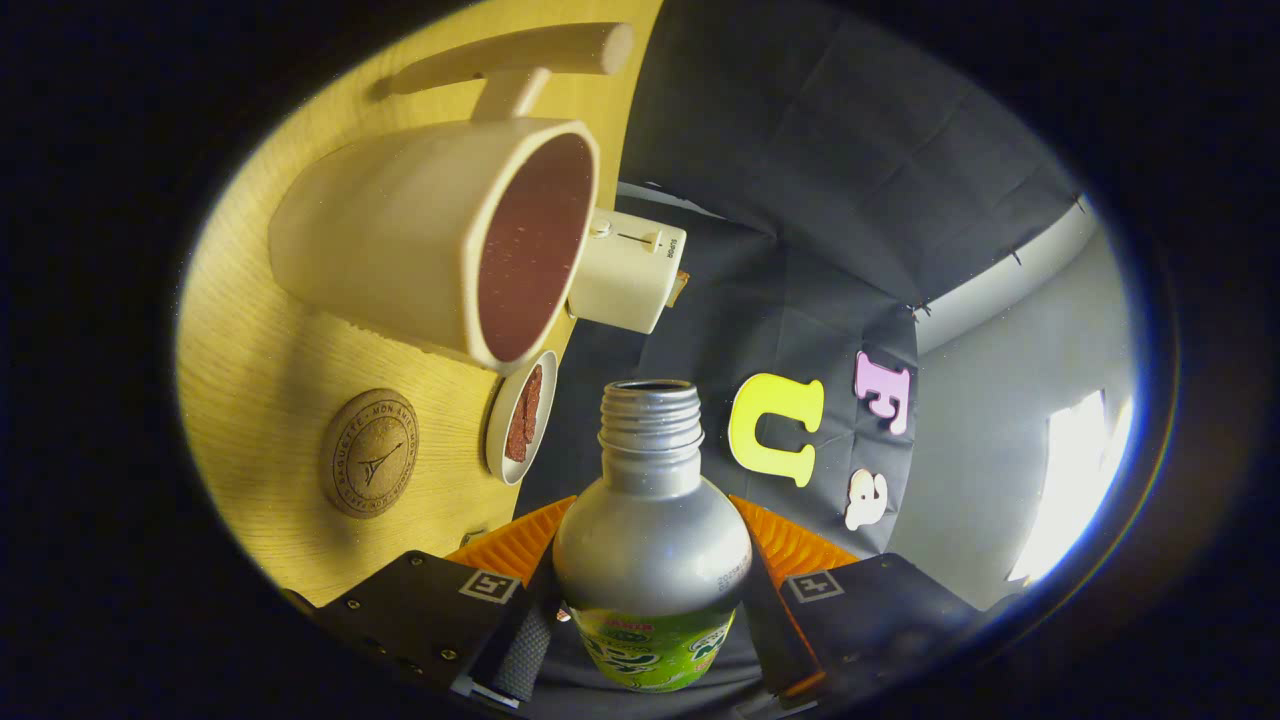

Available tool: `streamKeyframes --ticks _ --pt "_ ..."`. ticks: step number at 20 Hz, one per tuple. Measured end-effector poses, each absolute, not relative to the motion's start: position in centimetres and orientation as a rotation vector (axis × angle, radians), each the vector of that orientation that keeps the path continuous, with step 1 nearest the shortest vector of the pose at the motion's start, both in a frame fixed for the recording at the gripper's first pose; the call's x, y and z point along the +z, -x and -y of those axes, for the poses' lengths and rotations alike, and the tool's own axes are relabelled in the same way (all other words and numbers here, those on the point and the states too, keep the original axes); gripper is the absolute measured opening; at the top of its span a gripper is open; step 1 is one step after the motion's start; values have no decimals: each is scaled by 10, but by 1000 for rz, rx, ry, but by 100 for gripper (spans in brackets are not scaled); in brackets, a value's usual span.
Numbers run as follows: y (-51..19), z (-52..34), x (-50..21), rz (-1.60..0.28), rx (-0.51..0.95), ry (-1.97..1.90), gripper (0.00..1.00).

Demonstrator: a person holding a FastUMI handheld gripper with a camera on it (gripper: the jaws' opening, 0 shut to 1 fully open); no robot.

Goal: Take the bottle from table, then pour the juice into the cup, finally place the bottle on the coaster

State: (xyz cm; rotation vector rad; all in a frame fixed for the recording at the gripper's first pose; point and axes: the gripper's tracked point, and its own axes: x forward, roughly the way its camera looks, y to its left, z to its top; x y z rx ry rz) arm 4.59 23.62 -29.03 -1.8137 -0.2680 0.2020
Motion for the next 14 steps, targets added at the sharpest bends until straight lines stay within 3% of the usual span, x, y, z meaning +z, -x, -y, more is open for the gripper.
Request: streamKeyframes --ticks 14 --pt "-47 -225 -282 142 193 1320 82"
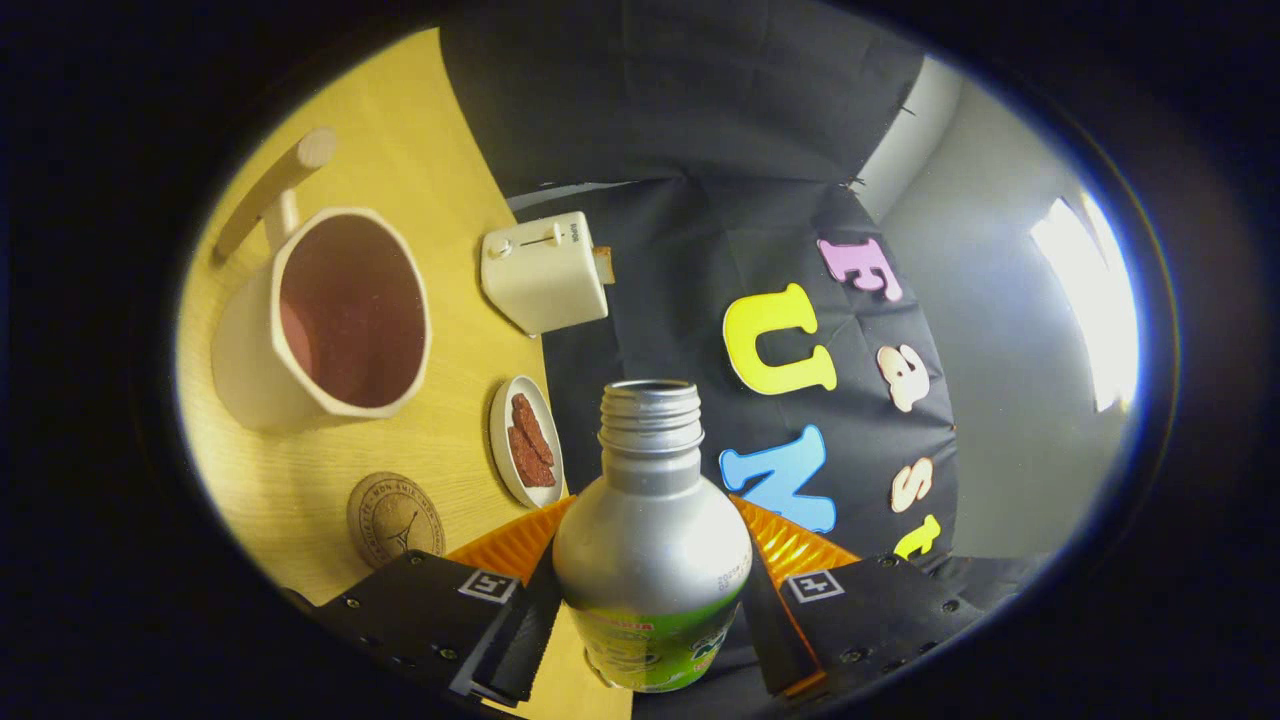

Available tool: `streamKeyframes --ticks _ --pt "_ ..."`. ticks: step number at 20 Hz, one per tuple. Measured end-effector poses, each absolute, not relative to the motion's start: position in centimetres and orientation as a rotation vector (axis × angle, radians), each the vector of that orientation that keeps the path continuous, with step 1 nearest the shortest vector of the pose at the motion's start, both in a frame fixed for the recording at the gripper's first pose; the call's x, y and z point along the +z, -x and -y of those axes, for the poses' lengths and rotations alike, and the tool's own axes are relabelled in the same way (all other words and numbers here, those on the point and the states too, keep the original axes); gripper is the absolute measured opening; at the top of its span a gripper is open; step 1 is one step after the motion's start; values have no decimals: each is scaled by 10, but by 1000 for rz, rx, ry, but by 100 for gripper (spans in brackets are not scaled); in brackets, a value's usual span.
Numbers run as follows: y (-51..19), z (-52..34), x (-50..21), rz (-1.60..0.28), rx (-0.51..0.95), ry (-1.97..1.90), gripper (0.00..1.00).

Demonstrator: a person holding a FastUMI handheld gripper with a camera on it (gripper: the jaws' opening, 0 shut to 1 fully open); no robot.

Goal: Take the bottle from table, then pour the juice into the cup, finally place the bottle on the coaster

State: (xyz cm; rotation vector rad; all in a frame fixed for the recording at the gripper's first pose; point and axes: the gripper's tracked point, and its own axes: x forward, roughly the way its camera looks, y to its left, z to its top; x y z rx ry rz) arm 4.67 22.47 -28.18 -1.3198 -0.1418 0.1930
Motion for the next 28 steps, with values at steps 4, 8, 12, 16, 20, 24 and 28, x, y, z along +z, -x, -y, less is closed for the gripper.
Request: streamKeyframes --ticks 4,8,12,16,20,24,28 --pt "-46 -214 -282 110 204 1165 82" --pt "-51 -206 -297 17 243 1015 82" --pt "-55 -200 -308 -79 289 770 82" --pt "-59 -194 -310 -145 314 527 82" --pt "-60 -197 -318 -234 365 262 82" --pt "-68 -197 -306 -251 396 -2 82" --pt "-77 -189 -300 -236 360 -64 82"
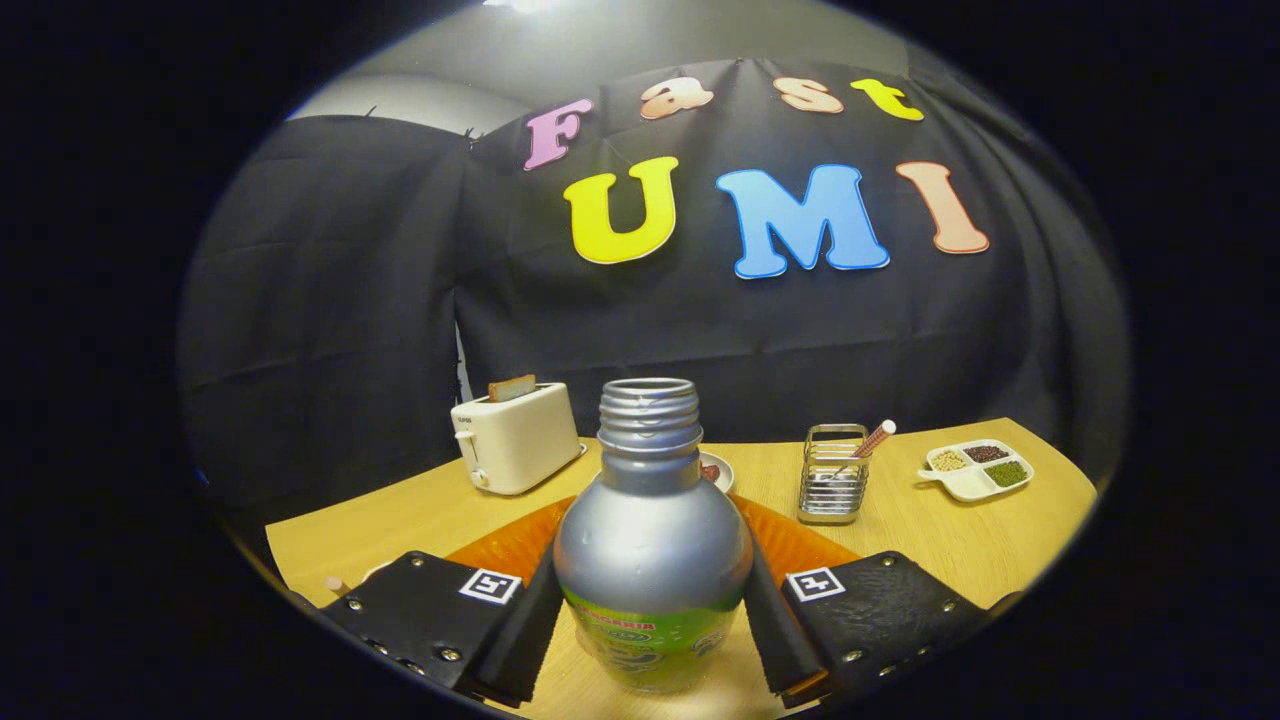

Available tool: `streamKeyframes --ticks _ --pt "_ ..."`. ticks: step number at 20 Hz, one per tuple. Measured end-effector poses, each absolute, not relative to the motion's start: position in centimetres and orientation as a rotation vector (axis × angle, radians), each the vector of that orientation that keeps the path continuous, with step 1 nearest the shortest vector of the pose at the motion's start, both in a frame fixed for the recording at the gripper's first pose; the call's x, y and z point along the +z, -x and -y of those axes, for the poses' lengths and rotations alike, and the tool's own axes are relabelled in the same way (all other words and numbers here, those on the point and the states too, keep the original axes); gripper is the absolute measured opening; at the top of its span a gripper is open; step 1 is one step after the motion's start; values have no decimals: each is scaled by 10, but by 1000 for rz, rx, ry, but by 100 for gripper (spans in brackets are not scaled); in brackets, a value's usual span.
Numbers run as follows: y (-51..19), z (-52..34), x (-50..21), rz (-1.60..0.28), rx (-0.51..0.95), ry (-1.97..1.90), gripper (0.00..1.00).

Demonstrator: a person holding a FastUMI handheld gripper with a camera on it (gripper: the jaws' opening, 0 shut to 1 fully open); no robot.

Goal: Take the bottle from table, then pour the juice into the cup, finally place the bottle on the coaster

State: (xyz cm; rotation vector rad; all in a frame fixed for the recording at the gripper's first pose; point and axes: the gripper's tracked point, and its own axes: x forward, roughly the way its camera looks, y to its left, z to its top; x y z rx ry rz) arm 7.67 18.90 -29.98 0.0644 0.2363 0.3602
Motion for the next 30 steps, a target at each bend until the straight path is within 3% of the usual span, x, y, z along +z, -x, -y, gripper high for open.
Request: streamKeyframes --ticks 6,30 --pt "-85 -200 -285 -181 366 -36 82" --pt "-115 -239 -341 -187 342 18 82"
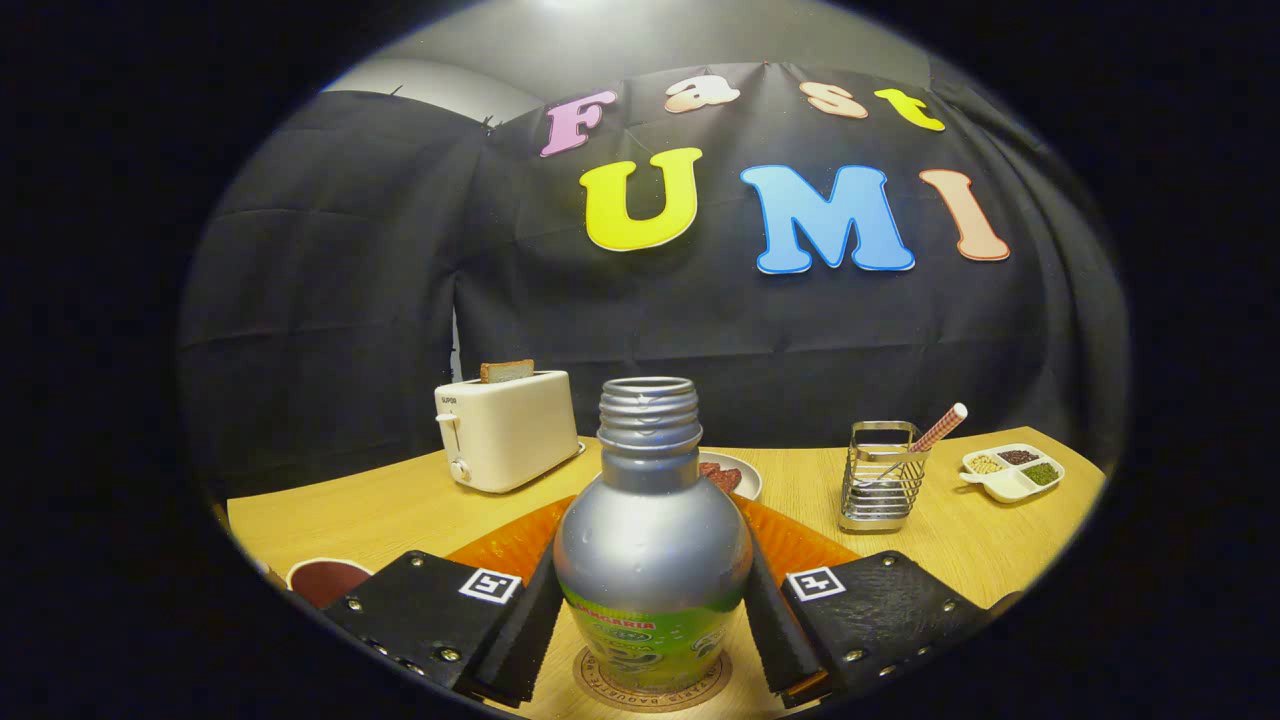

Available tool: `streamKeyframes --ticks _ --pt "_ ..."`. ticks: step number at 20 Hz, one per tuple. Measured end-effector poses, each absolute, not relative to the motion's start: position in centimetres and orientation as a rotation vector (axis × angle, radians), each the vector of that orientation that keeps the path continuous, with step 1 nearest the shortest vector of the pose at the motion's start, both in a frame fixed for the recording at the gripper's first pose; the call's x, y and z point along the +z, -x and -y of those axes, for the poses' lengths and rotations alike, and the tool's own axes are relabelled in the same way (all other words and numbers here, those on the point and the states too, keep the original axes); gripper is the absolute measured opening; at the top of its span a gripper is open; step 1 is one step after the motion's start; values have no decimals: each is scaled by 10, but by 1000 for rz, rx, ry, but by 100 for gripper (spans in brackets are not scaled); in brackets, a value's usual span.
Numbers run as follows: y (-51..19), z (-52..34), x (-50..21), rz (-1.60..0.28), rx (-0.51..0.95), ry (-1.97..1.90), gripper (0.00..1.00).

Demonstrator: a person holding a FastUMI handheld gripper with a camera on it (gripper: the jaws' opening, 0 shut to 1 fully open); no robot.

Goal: Take the bottle from table, then pour the juice into the cup, finally place the bottle on the coaster

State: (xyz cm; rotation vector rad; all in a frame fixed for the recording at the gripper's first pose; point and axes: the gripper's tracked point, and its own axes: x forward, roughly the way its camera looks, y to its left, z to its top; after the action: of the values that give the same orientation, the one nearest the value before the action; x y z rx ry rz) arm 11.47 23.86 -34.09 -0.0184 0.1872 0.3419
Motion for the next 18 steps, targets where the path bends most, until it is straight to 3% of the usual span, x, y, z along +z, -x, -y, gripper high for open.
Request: streamKeyframes --ticks 7,9,18 --pt "-113 -238 -341 -180 326 23 84" --pt "-111 -233 -324 -147 316 -6 94" --pt "-80 -169 -188 -65 188 39 96"
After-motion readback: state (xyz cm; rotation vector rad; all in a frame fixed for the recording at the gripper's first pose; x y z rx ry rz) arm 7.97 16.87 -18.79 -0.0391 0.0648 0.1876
